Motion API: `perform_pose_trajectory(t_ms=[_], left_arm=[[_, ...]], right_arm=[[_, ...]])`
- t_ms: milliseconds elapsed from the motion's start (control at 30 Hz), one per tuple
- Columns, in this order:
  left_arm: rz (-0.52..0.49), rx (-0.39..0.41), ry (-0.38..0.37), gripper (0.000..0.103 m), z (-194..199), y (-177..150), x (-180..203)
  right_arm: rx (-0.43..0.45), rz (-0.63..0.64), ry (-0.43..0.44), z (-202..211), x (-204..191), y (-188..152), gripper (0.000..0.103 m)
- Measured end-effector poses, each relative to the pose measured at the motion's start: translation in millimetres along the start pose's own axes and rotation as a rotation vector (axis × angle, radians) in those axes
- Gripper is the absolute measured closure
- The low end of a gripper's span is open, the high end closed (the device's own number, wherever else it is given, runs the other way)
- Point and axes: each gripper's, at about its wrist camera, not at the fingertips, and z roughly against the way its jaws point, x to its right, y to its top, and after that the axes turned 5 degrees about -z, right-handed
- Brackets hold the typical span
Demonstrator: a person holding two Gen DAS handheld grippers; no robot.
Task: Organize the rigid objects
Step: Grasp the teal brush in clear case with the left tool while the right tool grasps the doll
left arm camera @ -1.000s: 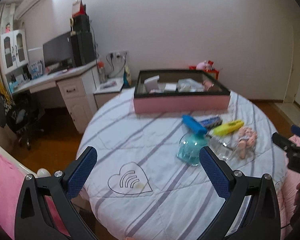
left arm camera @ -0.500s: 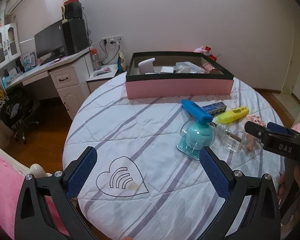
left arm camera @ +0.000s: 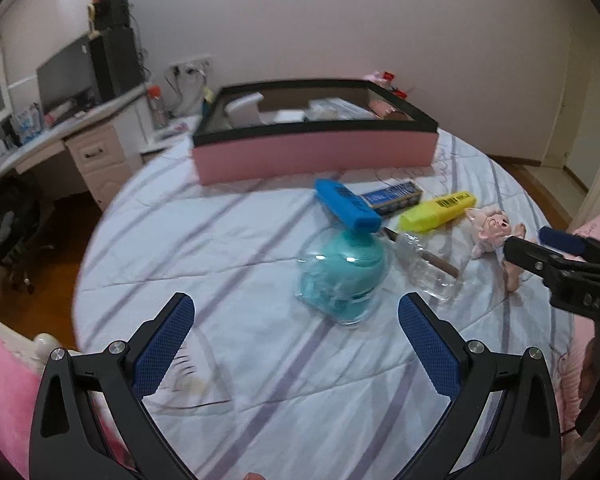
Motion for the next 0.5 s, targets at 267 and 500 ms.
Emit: perform_pose_trajectory(t_ms=[267, 500], left_arm=[[-0.002, -0.055, -0.03, 0.001, -40.6, 15.2, 9.7], [-0.009, -0.059, -0.095, 0.043, -50.6, 17.1, 9.6]], right_arm=[[-0.012, -0.034, 0.055, -4.8, 13.0, -1.4, 0.015], [-0.013, -0.02, 0.043, -10.4, 6.5, 5.9, 0.014]])
